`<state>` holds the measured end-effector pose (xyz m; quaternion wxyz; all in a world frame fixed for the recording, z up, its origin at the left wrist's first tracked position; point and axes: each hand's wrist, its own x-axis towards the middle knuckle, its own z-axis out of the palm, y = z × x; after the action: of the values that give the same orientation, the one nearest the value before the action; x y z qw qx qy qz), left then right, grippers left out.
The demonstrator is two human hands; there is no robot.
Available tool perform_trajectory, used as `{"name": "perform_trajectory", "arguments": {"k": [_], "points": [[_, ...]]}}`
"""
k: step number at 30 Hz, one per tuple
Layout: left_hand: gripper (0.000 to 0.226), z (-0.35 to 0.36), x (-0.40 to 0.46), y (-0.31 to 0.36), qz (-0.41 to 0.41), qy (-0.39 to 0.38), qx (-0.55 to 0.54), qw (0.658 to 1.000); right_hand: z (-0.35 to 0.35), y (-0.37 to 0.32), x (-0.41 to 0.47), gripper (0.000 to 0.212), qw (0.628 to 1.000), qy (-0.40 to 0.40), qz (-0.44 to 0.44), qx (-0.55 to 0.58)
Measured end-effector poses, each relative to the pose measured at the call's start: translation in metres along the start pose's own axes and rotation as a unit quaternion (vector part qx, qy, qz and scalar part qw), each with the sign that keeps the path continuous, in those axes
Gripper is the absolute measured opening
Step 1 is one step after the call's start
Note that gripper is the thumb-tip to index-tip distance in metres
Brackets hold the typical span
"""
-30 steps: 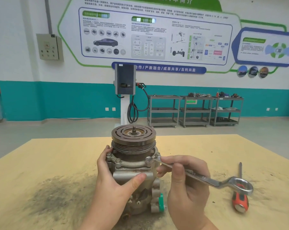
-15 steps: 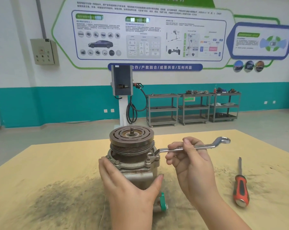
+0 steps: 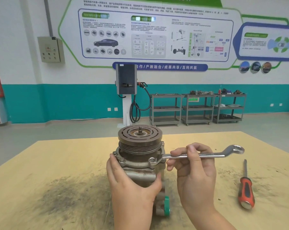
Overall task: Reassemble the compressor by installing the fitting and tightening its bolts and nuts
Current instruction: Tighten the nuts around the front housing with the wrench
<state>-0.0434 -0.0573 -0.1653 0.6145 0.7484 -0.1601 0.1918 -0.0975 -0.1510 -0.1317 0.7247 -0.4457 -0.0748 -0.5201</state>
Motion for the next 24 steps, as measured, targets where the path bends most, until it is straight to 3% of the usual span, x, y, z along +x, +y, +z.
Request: {"name": "perform_trajectory", "arguments": {"k": [5, 11, 15, 18, 21, 24], "points": [[0.125, -0.014, 0.012, -0.013, 0.014, -0.046, -0.002, 0.999, -0.005, -0.013, 0.014, 0.009, 0.998, 0.042, 0.025, 0.037], [0.107, -0.038, 0.043, -0.029, 0.036, -0.207, -0.078, 0.974, -0.01, -0.012, 0.022, 0.005, 0.994, 0.024, 0.103, 0.024], [0.115, -0.033, 0.038, -0.025, 0.054, -0.178, -0.099, 0.978, -0.009, -0.011, 0.024, 0.015, 0.99, -0.015, 0.138, 0.034], [0.1, -0.029, 0.034, -0.02, 0.042, -0.121, -0.148, 0.981, -0.01, -0.013, 0.026, 0.013, 0.987, -0.019, 0.156, 0.032], [0.093, -0.025, 0.032, -0.018, 0.022, -0.082, -0.175, 0.981, -0.008, -0.009, 0.015, 0.007, 0.997, 0.009, 0.081, 0.009], [0.09, -0.022, 0.033, -0.018, 0.016, -0.056, -0.184, 0.981, 0.001, -0.002, -0.006, 0.012, 0.99, -0.017, -0.128, -0.065]]}}
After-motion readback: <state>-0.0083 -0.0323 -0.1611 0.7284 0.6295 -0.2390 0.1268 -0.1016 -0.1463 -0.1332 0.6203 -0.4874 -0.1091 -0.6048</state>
